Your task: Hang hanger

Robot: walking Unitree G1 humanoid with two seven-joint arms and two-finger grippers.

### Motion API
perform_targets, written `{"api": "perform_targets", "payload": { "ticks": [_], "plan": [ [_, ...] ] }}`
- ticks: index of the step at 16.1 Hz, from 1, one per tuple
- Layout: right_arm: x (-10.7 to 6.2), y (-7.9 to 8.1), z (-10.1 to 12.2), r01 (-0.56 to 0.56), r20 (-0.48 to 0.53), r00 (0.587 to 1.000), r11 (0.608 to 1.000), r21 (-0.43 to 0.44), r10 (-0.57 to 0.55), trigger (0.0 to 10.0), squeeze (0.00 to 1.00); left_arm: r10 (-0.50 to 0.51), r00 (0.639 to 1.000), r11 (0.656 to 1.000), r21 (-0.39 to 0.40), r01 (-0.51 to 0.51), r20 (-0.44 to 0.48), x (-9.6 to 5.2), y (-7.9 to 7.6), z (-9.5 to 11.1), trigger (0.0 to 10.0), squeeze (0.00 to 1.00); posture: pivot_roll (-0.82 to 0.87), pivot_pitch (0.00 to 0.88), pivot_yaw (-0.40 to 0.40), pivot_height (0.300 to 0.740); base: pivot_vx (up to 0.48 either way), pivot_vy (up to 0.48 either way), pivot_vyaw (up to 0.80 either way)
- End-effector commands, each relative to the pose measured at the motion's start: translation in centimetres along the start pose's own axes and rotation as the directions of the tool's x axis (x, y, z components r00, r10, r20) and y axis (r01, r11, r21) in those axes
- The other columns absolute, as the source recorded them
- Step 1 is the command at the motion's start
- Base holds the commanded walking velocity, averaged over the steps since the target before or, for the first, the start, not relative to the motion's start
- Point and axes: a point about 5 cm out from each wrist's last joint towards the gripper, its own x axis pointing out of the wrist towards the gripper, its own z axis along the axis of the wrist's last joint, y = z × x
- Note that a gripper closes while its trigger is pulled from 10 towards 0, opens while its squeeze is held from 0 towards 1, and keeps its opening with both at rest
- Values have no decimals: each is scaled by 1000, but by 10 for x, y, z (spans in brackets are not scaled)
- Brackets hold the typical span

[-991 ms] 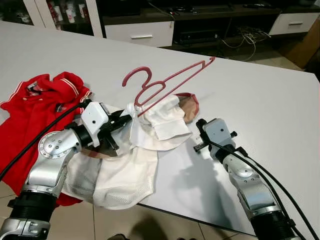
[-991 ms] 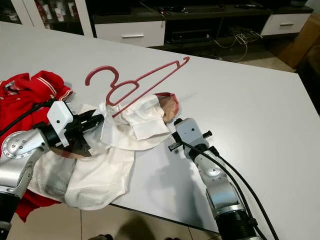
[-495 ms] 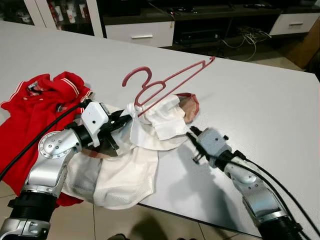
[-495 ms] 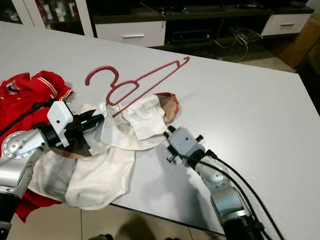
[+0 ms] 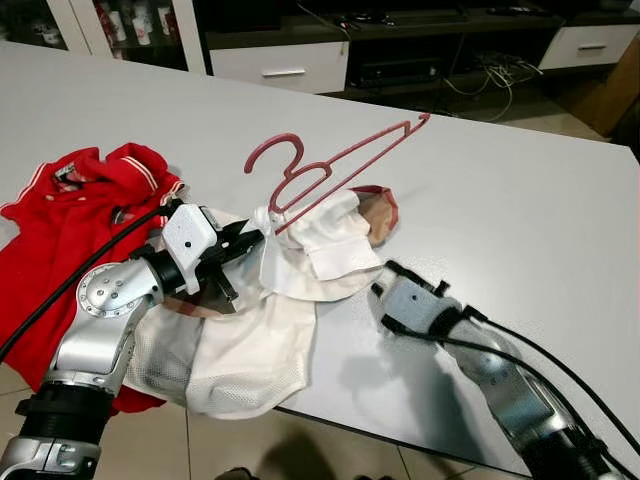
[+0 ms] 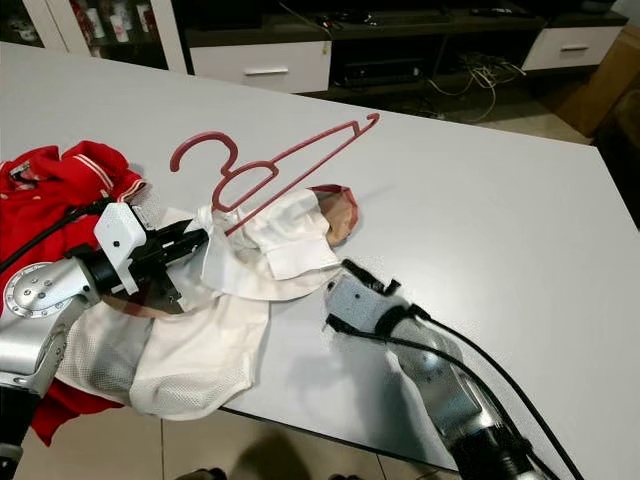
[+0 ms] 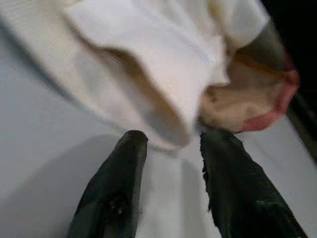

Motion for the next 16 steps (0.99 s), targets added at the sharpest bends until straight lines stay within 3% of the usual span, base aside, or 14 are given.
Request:
{"api": "perform_targets", "payload": {
  "ticks": [1, 4, 6, 11, 14, 16],
  "plan": [
    [4, -5, -2, 53, -24, 998, 998, -41, -54, 10000, 0, -17, 1000, 1000, 16, 17, 13, 1, -3, 4, 0, 0, 83, 146, -19, 740, 0, 0, 0],
    [12, -16, -3, 145, -41, 988, 986, -86, -148, 10000, 0, -17, 1000, 1000, 17, 17, 14, 1, -4, 5, 0, 0, 90, 146, -23, 740, 0, 0, 0],
    [13, -17, -3, 150, -41, 987, 984, -92, -154, 10000, 0, -15, 1000, 1000, 15, 15, 13, 1, -4, 4, 0, 0, 89, 148, -26, 740, 0, 0, 0],
    [23, 2, 3, 65, 5, 998, 995, -75, -65, 10000, 0, -14, 1000, 1000, 7, 14, 16, 2, -7, 4, 0, 0, 83, 156, -36, 740, 0, 0, 0],
    [25, 1, 11, 74, 56, 996, 997, -33, -72, 10000, 0, -14, 1000, 1000, 4, 14, 15, 2, -8, 3, 0, 0, 82, 156, -39, 740, 0, 0, 0],
    [26, -2, 5, 100, 26, 995, 994, -55, -98, 10000, 0, -13, 1000, 1000, 3, 13, 16, 2, -8, 3, 0, 0, 82, 154, -39, 740, 0, 0, 0]
  ]
}}
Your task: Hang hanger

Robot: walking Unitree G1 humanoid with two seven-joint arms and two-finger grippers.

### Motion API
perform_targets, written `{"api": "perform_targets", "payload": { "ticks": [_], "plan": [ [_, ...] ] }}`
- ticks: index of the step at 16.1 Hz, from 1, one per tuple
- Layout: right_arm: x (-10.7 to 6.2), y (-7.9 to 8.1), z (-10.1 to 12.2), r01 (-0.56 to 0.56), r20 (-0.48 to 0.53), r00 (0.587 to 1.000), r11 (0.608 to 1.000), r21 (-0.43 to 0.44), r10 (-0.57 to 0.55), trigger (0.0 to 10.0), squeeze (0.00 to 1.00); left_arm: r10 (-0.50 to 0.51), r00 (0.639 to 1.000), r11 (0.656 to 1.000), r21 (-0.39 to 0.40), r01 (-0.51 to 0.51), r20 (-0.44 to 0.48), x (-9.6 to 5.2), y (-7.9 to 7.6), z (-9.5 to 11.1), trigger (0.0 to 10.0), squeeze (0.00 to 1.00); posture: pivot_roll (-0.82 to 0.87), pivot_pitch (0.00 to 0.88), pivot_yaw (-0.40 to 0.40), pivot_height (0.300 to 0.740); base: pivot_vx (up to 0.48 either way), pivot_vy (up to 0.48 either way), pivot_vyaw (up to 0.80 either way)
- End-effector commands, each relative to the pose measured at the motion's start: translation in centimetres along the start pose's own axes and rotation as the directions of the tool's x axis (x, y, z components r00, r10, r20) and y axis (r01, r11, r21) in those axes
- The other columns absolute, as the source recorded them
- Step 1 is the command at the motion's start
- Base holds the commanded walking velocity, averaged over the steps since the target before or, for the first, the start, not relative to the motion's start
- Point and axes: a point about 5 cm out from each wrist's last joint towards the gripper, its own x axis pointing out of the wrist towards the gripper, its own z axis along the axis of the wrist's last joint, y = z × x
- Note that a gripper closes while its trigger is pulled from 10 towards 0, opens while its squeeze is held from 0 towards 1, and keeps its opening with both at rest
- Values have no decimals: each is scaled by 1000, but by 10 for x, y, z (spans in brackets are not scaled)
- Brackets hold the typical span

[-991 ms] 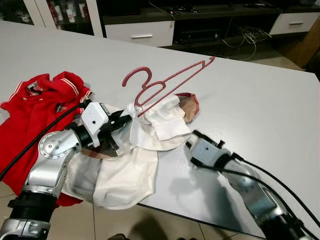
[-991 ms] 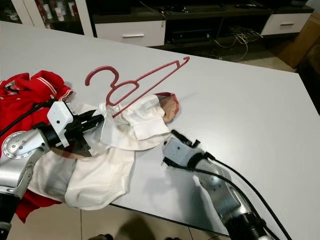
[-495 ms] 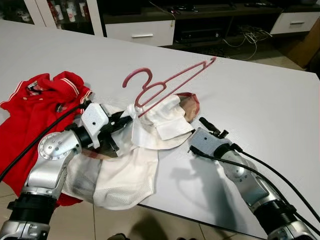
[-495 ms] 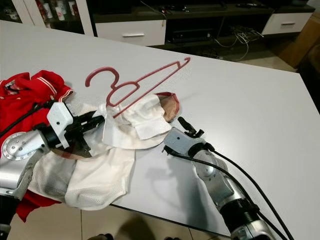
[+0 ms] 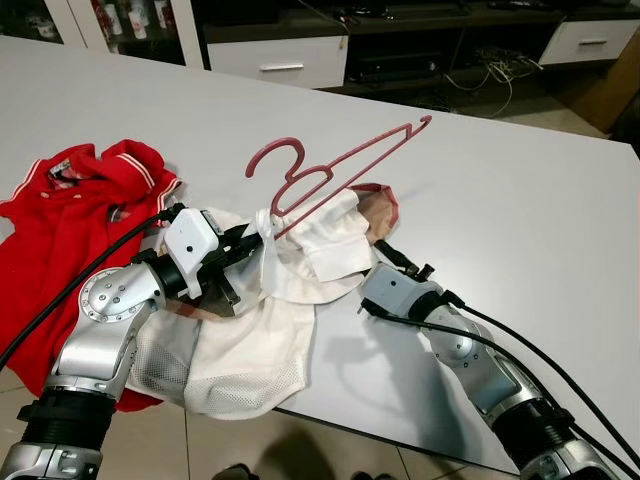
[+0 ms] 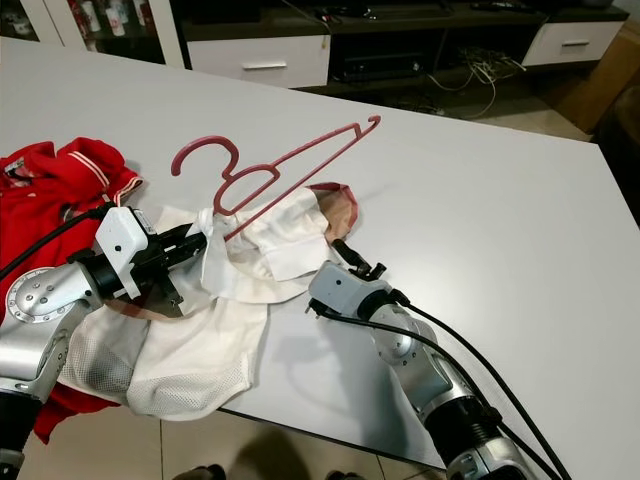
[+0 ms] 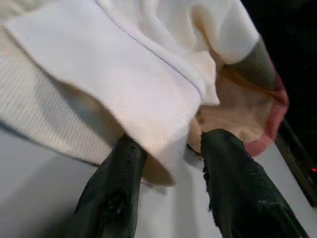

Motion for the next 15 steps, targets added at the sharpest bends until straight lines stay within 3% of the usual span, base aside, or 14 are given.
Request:
{"api": "perform_targets", "payload": {
  "ticks": [1, 2, 3, 4, 9, 11, 15],
  "plan": [
    [2, -5, -5, 39, -25, 999, 999, -3, -39, 10000, 0, -15, 1000, 1000, 17, 15, 15, 3, -3, 4, 0, 0, 81, 153, -38, 740, 0, 0, 0],
    [3, -6, -6, 63, -37, 997, 998, 17, -62, 10000, 0, -16, 1000, 1000, 17, 15, 15, 3, -3, 5, 0, 0, 81, 152, -37, 740, 0, 0, 0],
    [6, -7, -7, 89, -49, 995, 995, 44, -87, 8627, 0, -17, 1000, 1000, 18, 16, 16, 4, -2, 5, 0, 0, 83, 151, -35, 740, 0, 0, 0],
    [10, -6, -5, 107, -54, 993, 991, 86, -102, 0, 0, -17, 1000, 1000, 19, 17, 16, 4, -2, 5, 0, 0, 84, 150, -33, 740, 0, 0, 0],
    [16, -2, -1, 120, -52, 993, 936, 330, -109, 0, 0, -14, 1000, 1000, 23, 14, 15, 3, -1, 6, 0, 0, 94, 148, -32, 740, 0, 0, 0],
    [15, 0, -4, 137, -66, 991, 874, 466, -120, 0, 0, -9, 1000, 1000, 25, 9, 12, 2, 0, 6, 0, 0, 93, 145, -32, 740, 0, 0, 0],
    [14, -3, -3, 136, -42, 990, 849, 511, -133, 0, 0, -11, 1000, 1000, 26, 11, 17, 4, 1, 6, 0, 0, 85, 143, -30, 740, 0, 0, 0]
  ]
}}
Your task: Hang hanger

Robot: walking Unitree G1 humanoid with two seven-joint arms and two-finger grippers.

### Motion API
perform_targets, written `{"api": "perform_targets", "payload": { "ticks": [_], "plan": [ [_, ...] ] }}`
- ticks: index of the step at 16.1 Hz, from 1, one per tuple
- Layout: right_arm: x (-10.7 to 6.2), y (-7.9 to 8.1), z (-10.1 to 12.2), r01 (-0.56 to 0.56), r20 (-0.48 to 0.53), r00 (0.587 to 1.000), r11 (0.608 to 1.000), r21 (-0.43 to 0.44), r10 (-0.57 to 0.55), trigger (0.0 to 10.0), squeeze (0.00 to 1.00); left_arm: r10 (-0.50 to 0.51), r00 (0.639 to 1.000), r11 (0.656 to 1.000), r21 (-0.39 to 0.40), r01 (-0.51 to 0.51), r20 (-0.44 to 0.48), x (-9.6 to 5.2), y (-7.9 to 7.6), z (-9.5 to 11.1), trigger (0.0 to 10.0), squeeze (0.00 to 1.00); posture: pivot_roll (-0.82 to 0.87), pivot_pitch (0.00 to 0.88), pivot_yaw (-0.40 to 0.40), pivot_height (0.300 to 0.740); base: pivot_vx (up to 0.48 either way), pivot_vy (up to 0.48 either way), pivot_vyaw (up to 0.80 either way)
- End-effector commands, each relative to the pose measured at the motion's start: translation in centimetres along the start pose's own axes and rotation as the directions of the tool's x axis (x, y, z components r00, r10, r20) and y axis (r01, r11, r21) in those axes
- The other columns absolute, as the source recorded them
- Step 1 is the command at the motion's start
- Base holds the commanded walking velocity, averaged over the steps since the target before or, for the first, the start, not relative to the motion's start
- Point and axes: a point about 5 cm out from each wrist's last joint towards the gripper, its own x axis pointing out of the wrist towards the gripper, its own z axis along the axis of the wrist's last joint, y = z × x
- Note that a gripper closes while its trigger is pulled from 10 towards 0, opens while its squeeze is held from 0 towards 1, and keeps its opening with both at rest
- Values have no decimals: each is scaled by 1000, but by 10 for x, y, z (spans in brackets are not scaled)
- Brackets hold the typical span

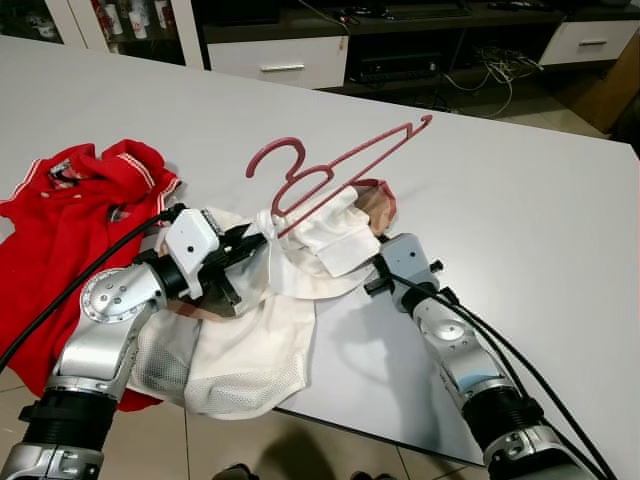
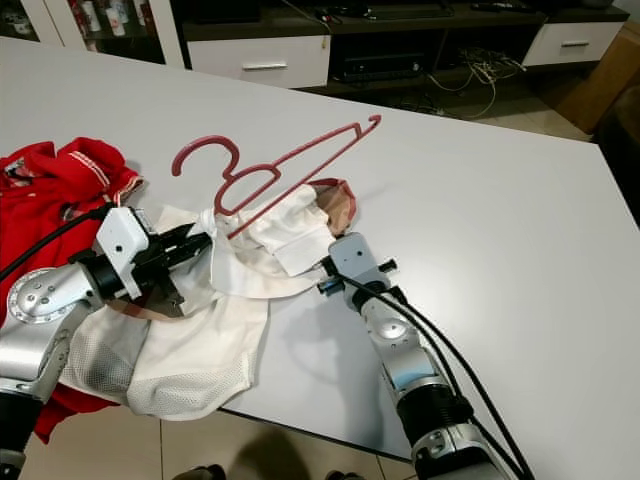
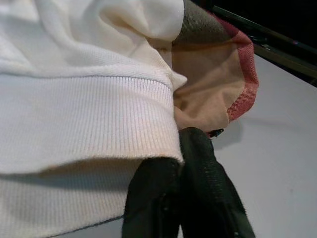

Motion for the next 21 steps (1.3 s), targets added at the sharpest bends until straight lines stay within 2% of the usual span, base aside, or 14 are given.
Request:
{"api": "perform_targets", "payload": {
  "ticks": [1, 3, 5, 6, 7, 10, 13, 16, 19, 21],
  "plan": [
    [-2, -5, 0, 14, 14, 1000, 999, 37, -15, 0, 0, -12, 1000, 1000, 28, 12, 15, 4, 1, 6, 0, 0, 82, 143, -30, 740, 0, 0, 0],
    [-3, -9, 0, 35, 19, 999, 995, 90, -36, 0, 0, -12, 1000, 1000, 27, 11, 15, 4, 1, 6, 0, 0, 83, 143, -31, 740, 0, 0, 0],
    [-3, -16, -1, 91, 7, 995, 969, 232, -95, 0, 0, -8, 1000, 1000, 29, 7, 14, 4, 1, 6, 0, 0, 85, 141, -33, 740, 0, 0, 0],
    [-3, -18, -1, 106, 4, 994, 960, 259, -111, 0, 0, -6, 1000, 1000, 29, 6, 14, 4, 2, 6, 0, 0, 85, 141, -33, 740, 0, 0, 0],
    [-3, -28, -2, 154, -9, 987, 927, 341, -161, 0, 0, 1, 1000, 1000, 31, -2, 14, 4, 3, 6, 0, 0, 86, 140, -33, 740, 0, 0, 0],
    [-3, -40, 0, 204, -19, 976, 880, 430, -217, 0, 0, 14, 1000, 999, 39, -15, 22, 3, 5, 7, 0, 0, 86, 139, -33, 740, 0, 0, 0],
    [-1, -59, 8, 248, -22, 960, 816, 522, -278, 0, 0, -41, 996, 998, 44, 38, 80, -4, 5, 17, 0, 0, 82, 138, -34, 740, 0, 0, 0],
    [1, -84, 18, 269, -15, 949, 787, 555, -314, 0, 0, -180, 983, 983, 44, 179, 44, -14, 0, 22, 0, 0, 86, 134, -37, 740, 0, 0, 0],
    [1, -101, 29, 275, 5, 942, 781, 561, -335, 0, 0, -231, 973, 972, 49, 230, 24, -19, -1, 24, 0, 0, 86, 133, -38, 740, 0, 0, 0],
    [0, -115, 46, 254, 55, 939, 794, 552, -339, 0, 0, -240, 970, 967, 73, 242, -38, -22, 0, 21, 0, 0, 88, 127, -44, 740, 0, 0, 0]
  ]
}}
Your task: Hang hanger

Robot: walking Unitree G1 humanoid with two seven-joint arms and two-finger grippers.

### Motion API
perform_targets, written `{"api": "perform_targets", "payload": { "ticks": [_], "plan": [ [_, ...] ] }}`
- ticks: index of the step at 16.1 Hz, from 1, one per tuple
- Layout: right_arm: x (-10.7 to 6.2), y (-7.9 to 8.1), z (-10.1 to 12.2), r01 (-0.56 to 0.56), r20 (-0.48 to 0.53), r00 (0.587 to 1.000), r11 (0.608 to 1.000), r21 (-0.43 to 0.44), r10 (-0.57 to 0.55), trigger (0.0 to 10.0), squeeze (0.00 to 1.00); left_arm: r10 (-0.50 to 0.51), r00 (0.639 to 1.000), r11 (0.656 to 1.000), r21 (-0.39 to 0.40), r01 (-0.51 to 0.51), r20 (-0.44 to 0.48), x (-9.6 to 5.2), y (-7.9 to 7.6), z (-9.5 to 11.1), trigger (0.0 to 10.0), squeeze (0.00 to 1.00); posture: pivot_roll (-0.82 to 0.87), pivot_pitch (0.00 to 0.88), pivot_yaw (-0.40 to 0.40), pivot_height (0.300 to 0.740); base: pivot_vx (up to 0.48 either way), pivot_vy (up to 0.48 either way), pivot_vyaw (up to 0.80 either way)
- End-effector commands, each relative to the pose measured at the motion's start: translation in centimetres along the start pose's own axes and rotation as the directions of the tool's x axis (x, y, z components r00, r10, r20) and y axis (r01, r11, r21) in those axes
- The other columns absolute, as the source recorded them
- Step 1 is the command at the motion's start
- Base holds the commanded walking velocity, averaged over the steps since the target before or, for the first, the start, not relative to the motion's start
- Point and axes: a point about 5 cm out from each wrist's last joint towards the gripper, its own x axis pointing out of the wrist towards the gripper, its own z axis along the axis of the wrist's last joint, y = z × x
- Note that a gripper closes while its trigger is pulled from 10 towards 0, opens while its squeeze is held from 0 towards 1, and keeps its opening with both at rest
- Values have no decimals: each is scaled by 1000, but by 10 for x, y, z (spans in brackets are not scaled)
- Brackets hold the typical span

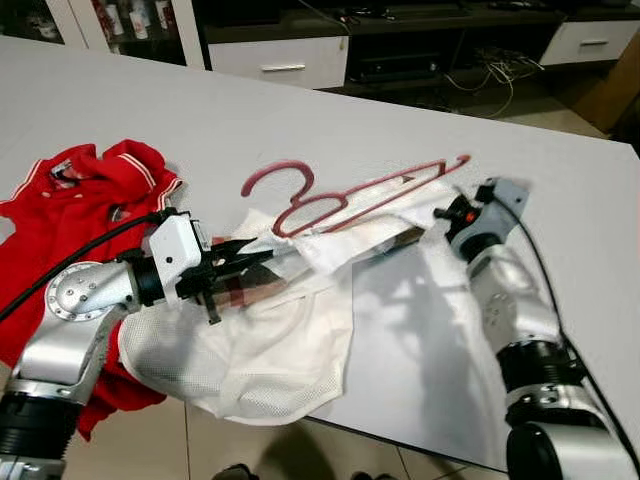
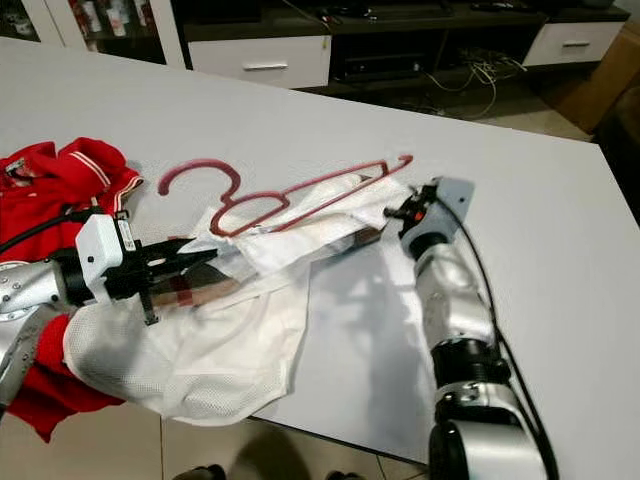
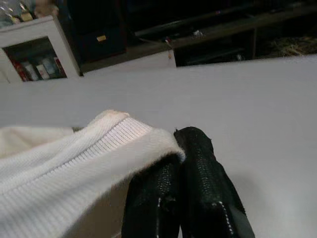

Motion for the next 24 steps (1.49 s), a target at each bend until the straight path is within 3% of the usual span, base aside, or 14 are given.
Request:
{"api": "perform_targets", "payload": {
  "ticks": [1, 4, 7, 11, 14, 17, 20, 21, 24],
  "plan": [
    [0, -10, 20, 29, 61, 998, 999, 14, -30, 0, 0, -18, 999, 1000, 22, 19, -30, -3, 0, 2, 0, 0, 87, 126, -45, 740, 0, 0, 0],
    [-1, 1, 44, -50, 116, 992, 998, -34, 54, 0, 0, -17, 990, 998, 65, 27, -143, -3, 2, -7, 0, 0, 79, 120, -48, 740, 0, 0, 0],
    [-6, 9, 61, -107, 146, 982, 988, -112, 123, 0, 0, 60, 966, 985, 172, -16, -252, 0, 14, -13, 0, 0, 72, 110, -55, 740, 0, 0, 0],
    [-13, 13, 62, -143, 125, 978, 973, -184, 167, 0, 0, 223, 949, 952, 257, -164, -221, 5, 37, -3, 0, 0, 69, 90, -63, 740, 0, 0, 0],
    [-15, 13, 60, -138, 115, 980, 974, -182, 160, 0, 0, 240, 947, 945, 276, -177, -215, 8, 38, -4, 0, 0, 68, 77, -64, 740, 0, 0, 0],
    [-19, 33, 68, -206, 124, 965, 959, -195, 233, 0, 0, 309, 927, 916, 328, -231, -212, 12, 47, -4, 0, 0, 69, 68, -68, 740, 0, 0, 0],
    [-21, 46, 80, -243, 152, 950, 952, -184, 272, 0, 0, 302, 924, 911, 358, -206, -236, 16, 47, -6, 0, 0, 71, 63, -70, 740, 0, 0, 0],
    [-23, 59, 89, -289, 164, 932, 937, -197, 322, 0, 0, 318, 918, 903, 371, -218, -234, 19, 50, -6, 0, 0, 66, 59, -71, 740, 0, 0, 0],
    [-20, 53, 88, -227, 141, 956, 951, -208, 259, 0, 0, 313, 921, 894, 398, -205, -230, 30, 48, -5, 0, 0, 66, 58, -71, 740, 0, 0, 0]
  ]
}}
